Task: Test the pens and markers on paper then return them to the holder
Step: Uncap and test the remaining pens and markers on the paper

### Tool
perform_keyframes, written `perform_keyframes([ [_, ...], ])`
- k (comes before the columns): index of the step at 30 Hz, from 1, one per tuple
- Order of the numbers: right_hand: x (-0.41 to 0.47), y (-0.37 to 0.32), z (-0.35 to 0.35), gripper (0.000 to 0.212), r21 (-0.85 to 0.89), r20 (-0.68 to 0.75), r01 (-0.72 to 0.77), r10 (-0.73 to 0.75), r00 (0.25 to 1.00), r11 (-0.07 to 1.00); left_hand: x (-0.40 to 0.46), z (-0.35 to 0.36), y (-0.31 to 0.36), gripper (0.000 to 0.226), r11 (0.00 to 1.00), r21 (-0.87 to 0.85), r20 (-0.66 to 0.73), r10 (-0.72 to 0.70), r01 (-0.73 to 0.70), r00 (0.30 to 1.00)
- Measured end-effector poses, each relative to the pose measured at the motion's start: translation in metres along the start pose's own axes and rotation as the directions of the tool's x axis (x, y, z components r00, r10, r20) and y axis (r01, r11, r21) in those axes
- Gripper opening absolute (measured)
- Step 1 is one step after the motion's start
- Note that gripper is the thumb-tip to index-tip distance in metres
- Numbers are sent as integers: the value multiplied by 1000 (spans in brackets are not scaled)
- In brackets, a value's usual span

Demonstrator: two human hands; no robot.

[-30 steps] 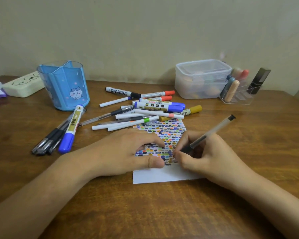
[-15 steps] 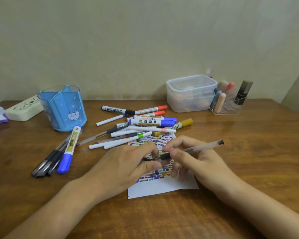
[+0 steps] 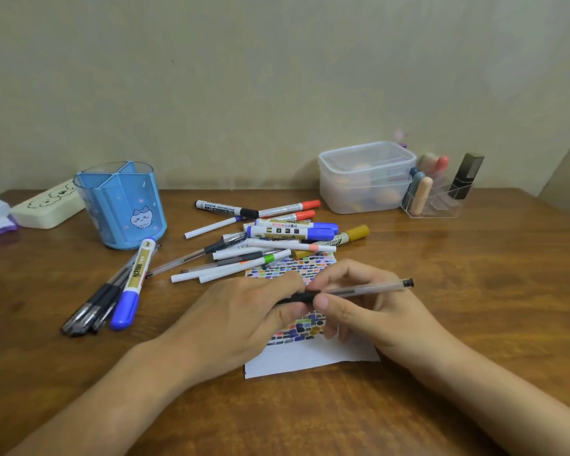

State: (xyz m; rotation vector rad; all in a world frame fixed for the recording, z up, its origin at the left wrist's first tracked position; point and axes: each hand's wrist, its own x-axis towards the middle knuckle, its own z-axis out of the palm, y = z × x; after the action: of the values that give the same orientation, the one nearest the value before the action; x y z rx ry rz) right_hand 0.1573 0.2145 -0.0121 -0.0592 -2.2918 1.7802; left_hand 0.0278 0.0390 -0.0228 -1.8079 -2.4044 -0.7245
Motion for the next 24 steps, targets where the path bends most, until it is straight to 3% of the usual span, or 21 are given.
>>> perform_keyframes([
  [7, 3, -5, -11, 17, 74, -176, -17, 30, 984, 997, 1, -11, -8, 25, 992, -10, -47, -125, 125, 991],
  [9, 3, -4, -12, 11, 49, -174, -19, 27, 984, 999, 0, -10, -6, 24, 992, -20, -35, -123, 123, 992],
  [13, 2, -4, -13, 14, -39, -159, -12, 6, 987, 999, 1, -9, -3, 47, 996, 32, -12, -78, 78, 997],
  [20, 0, -3, -10, 21, -264, -124, 10, -44, 991, 965, 3, -10, -6, 41, 998, -15, -90, -60, 59, 994],
  [24, 0, -2, -12, 22, -284, -119, 9, -45, 992, 959, 2, -9, -6, 43, 999, -18, -99, -43, 42, 994],
])
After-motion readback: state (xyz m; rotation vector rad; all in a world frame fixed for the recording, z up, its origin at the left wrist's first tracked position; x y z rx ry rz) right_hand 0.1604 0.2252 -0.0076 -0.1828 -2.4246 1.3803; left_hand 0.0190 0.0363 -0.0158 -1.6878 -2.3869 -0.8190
